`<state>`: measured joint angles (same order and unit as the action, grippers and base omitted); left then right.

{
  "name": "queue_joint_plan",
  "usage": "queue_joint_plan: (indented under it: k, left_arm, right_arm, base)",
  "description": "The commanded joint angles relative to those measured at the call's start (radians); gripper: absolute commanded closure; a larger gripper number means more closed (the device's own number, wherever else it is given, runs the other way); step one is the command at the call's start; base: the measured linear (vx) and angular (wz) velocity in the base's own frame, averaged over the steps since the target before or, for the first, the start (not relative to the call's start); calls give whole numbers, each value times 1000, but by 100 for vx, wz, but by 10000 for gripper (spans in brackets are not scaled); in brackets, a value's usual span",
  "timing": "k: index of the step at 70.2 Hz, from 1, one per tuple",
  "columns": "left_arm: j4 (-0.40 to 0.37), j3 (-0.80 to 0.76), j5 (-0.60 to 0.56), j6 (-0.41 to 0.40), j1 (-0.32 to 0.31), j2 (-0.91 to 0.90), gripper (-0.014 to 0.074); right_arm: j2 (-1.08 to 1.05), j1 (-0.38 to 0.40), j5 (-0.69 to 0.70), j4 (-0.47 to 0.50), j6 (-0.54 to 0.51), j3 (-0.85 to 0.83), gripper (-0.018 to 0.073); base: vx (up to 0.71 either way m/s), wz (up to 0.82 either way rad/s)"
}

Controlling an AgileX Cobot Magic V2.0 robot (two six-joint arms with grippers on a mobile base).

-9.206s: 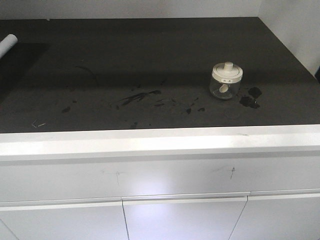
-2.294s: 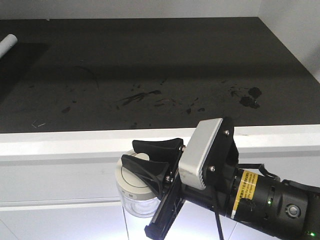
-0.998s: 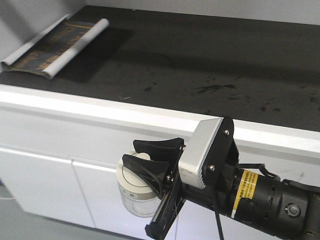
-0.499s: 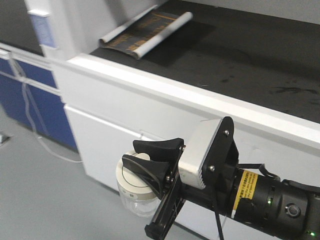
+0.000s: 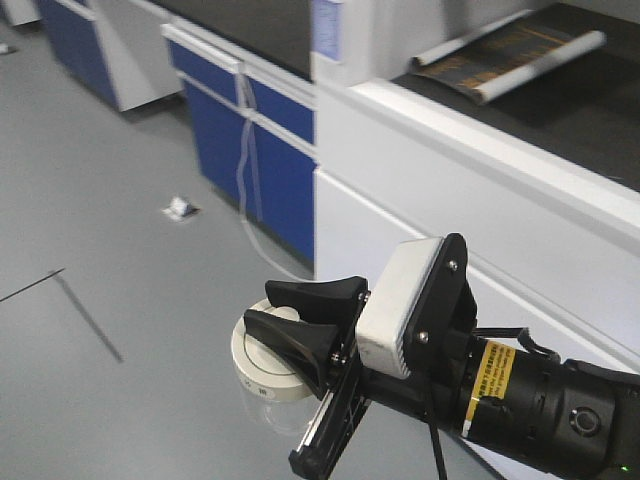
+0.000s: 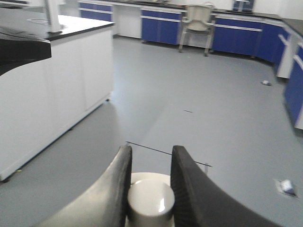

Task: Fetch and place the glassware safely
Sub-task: 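Hold the jar in the right gripper while the base turns away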

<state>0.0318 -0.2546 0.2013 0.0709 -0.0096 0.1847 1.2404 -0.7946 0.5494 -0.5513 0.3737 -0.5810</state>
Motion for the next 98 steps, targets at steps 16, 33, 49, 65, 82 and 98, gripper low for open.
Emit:
queue_joint_plan:
  k: [16,33,49,65,82,98]
  left_arm:
    - [-8,-26,-69,-6,-6,10,603]
    - [-8,-26,-69,-6,-6,10,603]
    - [-8,-26,-69,-6,-6,10,603]
    - [-8,-26,-69,-6,-6,10,603]
    - [-8,-26,-69,-6,-6,10,603]
    - [-8,-26,-69,-6,-6,10,603]
  right_arm:
    - [-29,2,88,19,1,-38,560]
    - [-29,2,88,19,1,-38,560]
    - [-29,2,88,19,1,-38,560]
    - [-29,2,87,19,1,-38,559]
    - [-29,2,87,19,1,-38,559]
    - [-29,2,87,19,1,-38,559]
  base:
    - [-15,59]
    - [-11,55]
    - [-5,43]
    - [5,21]
    - [13,21]
    - [22,23]
